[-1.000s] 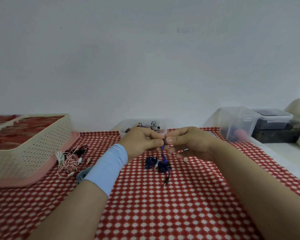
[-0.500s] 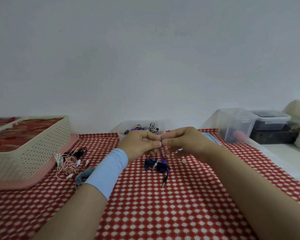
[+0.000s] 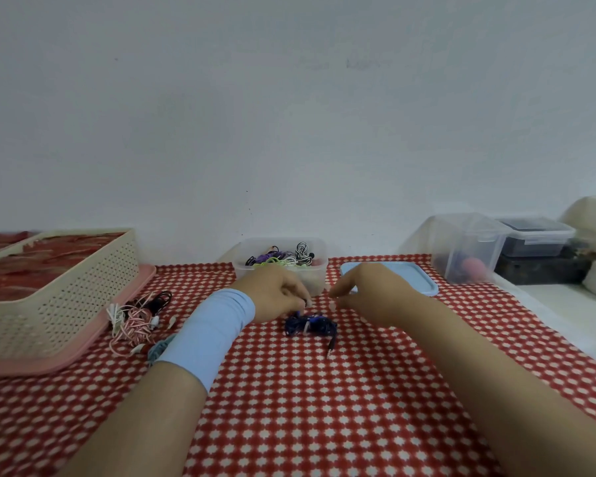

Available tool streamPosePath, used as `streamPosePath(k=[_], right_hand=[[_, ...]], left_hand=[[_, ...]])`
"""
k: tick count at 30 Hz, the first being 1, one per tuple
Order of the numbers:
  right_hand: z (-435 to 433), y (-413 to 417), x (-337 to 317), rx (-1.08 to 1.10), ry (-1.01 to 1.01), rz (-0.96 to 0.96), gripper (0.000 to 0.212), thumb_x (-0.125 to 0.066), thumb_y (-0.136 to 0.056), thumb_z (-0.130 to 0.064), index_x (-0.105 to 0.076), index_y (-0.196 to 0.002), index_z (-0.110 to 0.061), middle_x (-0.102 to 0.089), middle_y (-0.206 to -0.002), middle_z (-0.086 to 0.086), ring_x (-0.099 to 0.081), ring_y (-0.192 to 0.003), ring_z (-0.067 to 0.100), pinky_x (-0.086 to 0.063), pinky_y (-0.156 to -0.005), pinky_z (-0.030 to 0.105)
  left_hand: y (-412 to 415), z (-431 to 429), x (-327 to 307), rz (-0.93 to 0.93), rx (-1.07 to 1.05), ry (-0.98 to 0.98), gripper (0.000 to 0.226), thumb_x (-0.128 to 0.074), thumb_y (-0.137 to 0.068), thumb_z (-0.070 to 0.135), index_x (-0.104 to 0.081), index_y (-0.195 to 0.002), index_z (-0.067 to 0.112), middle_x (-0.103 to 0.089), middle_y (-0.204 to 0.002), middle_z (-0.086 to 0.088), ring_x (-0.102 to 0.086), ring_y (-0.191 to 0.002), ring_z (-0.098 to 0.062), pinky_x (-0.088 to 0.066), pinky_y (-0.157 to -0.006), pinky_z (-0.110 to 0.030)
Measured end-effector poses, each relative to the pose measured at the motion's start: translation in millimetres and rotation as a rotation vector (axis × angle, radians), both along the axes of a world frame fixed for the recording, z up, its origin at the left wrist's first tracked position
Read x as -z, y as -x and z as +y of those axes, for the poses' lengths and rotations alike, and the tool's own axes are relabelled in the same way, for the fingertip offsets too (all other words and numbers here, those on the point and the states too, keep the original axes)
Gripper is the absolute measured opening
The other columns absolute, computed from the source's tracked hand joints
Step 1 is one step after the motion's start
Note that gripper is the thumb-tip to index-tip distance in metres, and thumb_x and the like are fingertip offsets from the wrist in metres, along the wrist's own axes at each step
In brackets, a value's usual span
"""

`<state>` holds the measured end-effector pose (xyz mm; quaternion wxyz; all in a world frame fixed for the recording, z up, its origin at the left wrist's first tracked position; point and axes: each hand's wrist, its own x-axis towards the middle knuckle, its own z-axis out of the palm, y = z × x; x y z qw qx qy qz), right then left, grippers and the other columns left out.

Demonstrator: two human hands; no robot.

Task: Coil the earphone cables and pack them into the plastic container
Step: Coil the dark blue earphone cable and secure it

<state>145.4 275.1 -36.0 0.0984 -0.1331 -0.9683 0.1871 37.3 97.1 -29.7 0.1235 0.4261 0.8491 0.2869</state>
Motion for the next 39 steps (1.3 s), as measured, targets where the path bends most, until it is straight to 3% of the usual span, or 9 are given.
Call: streamPosePath(k=[6,9,12,17,23,28,31,34,39], right_hand=[[-11.8,5.0,2.6,-0.006,-0.188,-0.078,0.015,-0.072,-0.091,-0.025,-0.080,-0.101,-0.033,-0.076,-0.105,-0.011,-0.068,-0.096,0.012,-0.058,-0.088,0.033],[-11.8,4.6,2.8,0.001,-0.181,-0.054,0.014,-0.073,-0.089,-0.025,-0.081,-0.097,-0.034,-0.076,-0.100,-0.012,-0.068,-0.094,0.011,-0.058,-0.082,0.030],[-10.4,2.7,3.2,-0.026,-0.172,-0.038,0.021,-0.072,-0.092,-0.025,-0.077,-0.109,-0.035,-0.074,-0.107,-0.012,-0.066,-0.098,0.010,-0.053,-0.080,0.026],[-11.0,5.9,6.1,-0.048,-0.223,-0.084,0.025,-0.062,-0.097,-0.026,-0.076,-0.113,-0.039,-0.075,-0.108,-0.007,-0.067,-0.094,0.016,-0.058,-0.083,0.034],[0.1,1.7,3.8,-0.016,-0.077,0.025,0.027,-0.059,-0.093,-0.021,-0.076,-0.109,-0.036,-0.073,-0.105,-0.012,-0.064,-0.091,0.009,-0.057,-0.084,0.035],[9.7,4.1,2.4,0.015,0.101,0.110,0.028,-0.058,-0.092,-0.016,-0.080,-0.099,-0.031,-0.064,-0.073,-0.021,-0.056,-0.056,-0.006,-0.044,-0.059,0.016],[9.6,3.8,4.0,-0.012,0.176,0.112,0.020,-0.066,-0.089,-0.019,-0.082,-0.096,-0.029,-0.076,-0.087,-0.013,-0.066,-0.072,-0.001,-0.059,-0.075,0.028],[11.4,4.5,5.1,-0.019,0.197,0.139,0.015,-0.071,-0.090,-0.018,-0.081,-0.097,-0.028,-0.077,-0.096,-0.011,-0.071,-0.082,0.007,-0.060,-0.083,0.030],[8.9,3.7,2.1,0.000,0.391,0.188,0.008,-0.073,-0.092,-0.015,-0.074,-0.094,-0.022,-0.077,-0.083,-0.005,-0.063,-0.044,0.018,-0.055,-0.052,0.027]], left_hand=[[1.7,2.6,1.5,0.093,-0.058,0.005,0.007,-0.073,-0.085,0.025,-0.073,-0.082,0.031,-0.073,-0.083,0.013,-0.066,-0.079,0.002,-0.046,-0.071,-0.011],[1.6,0.8,0.0,0.142,-0.078,0.095,0.008,-0.071,-0.087,0.028,-0.074,-0.094,0.028,-0.071,-0.093,0.015,-0.065,-0.089,-0.002,-0.048,-0.084,-0.019],[0.1,1.1,-8.6,0.219,-0.093,0.135,0.019,-0.065,-0.091,0.034,-0.071,-0.110,0.033,-0.066,-0.105,0.016,-0.060,-0.099,-0.005,-0.044,-0.091,-0.021],[-12.1,14.8,-11.7,0.244,0.003,0.067,0.016,-0.064,-0.092,0.034,-0.074,-0.104,0.039,-0.065,-0.103,0.020,-0.057,-0.097,-0.003,-0.045,-0.094,-0.026],[-11.3,22.1,7.2,0.232,0.022,0.178,0.023,-0.062,-0.092,0.040,-0.071,-0.112,0.036,-0.065,-0.126,0.016,-0.058,-0.114,-0.010,-0.043,-0.105,-0.036],[-11.8,19.5,5.0,0.237,0.029,0.207,0.021,-0.063,-0.093,0.034,-0.073,-0.111,0.032,-0.068,-0.119,0.013,-0.059,-0.108,-0.009,-0.043,-0.099,-0.028],[-11.7,21.9,7.7,0.244,-0.016,0.211,0.017,-0.063,-0.093,0.035,-0.075,-0.105,0.033,-0.070,-0.113,0.014,-0.060,-0.103,-0.010,-0.046,-0.098,-0.031],[-12.9,24.1,9.0,0.231,-0.046,0.211,0.015,-0.064,-0.092,0.032,-0.076,-0.101,0.033,-0.070,-0.109,0.016,-0.062,-0.101,-0.009,-0.049,-0.098,-0.034],[-14.0,23.6,8.5,0.159,-0.055,0.167,0.018,-0.063,-0.094,0.024,-0.075,-0.107,0.027,-0.068,-0.110,0.010,-0.062,-0.102,-0.012,-0.047,-0.096,-0.029]])
